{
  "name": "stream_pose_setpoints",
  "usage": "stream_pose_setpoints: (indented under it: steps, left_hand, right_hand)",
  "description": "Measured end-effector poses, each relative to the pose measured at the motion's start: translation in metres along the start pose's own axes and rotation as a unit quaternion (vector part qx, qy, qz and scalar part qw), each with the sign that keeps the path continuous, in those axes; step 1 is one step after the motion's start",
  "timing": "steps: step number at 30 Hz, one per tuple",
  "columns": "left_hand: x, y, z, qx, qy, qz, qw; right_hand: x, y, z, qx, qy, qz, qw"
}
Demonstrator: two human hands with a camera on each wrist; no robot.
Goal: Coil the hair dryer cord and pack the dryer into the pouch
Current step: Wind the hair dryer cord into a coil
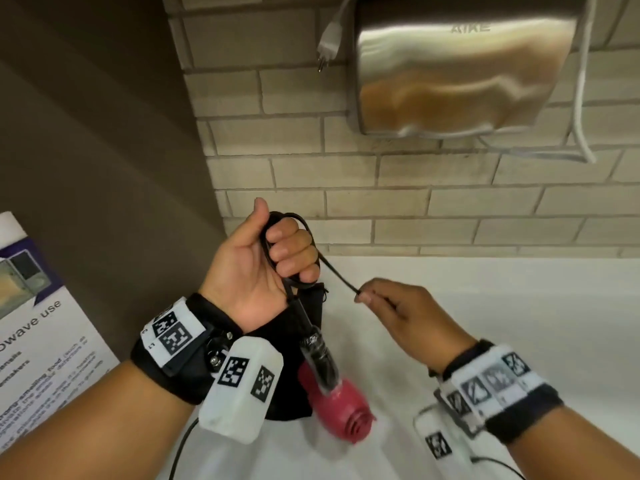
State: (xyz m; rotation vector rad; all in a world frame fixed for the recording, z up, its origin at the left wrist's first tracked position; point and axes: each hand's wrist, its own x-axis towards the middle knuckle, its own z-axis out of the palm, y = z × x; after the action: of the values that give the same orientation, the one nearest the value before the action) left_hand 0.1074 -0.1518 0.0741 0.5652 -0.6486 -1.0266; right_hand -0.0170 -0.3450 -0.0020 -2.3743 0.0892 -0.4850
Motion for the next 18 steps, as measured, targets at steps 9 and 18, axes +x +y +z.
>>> stream_pose_setpoints:
  steps: [9,18]
  left_hand:
    - [0.004,-0.020,-0.002,0.420,0.136,0.026,0.897]
    - [0.004,-0.022,0.027,0.495,0.049,-0.167,0.851]
  right_hand:
    - [-0.027,-0.075,-0.017,-0.389,-0.039,-0.182,0.902]
    - [0.004,-0.103,-0.066,-0.264,-0.063,-0.258,0.927]
